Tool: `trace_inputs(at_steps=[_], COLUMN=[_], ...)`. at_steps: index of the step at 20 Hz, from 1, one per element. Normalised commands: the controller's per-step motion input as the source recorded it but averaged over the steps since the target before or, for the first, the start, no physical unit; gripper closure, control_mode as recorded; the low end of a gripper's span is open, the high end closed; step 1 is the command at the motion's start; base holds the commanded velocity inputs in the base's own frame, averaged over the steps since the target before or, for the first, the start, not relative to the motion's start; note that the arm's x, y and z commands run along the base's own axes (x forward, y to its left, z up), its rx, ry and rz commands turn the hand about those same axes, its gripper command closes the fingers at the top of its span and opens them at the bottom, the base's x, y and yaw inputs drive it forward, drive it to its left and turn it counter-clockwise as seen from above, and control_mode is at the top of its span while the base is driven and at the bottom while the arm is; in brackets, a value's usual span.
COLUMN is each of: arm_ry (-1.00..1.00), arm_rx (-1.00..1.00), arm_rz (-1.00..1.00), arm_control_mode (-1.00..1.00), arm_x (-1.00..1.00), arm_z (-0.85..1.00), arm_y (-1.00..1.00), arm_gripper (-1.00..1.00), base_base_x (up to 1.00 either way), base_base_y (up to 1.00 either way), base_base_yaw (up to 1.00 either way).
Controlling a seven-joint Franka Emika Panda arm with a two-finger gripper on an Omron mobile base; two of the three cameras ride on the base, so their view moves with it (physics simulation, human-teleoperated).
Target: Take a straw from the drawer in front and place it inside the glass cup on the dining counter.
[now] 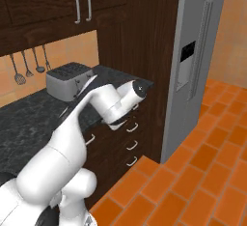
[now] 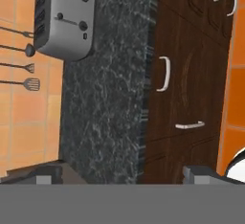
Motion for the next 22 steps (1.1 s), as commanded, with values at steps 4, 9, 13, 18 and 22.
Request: trace_inputs(at_steps=[4,9,13,18,22], arm_ry=[-0.03,-0.04,-0.02,-0.02,-0.01], arm_rx=[0.12,0.16,0.13,0.08,0.07], arm_rz=[0.03,0.02,0.00,0.00,0.00], arm_control_mode=[-1.00,-1.00,-1.00,-1.00,-1.00], arm_x=[0.00,0.00,0.20,0.50,0.50], arm_z=[-1.00,-1.00,-0.91,-0.69,-0.64], arm_y=[0.01,0.10,0.39,0.38,0.16], arm_gripper=[-1.00,-1.00,-1.00,-1.00,-1.00], base_base_x=[0.00,0.00,0.00,0.00,0.00], base_base_y=[0.00,0.00,0.00,0.00,0.00], base_base_yaw=[0.00,0.00,0.00,0.00,0.00])
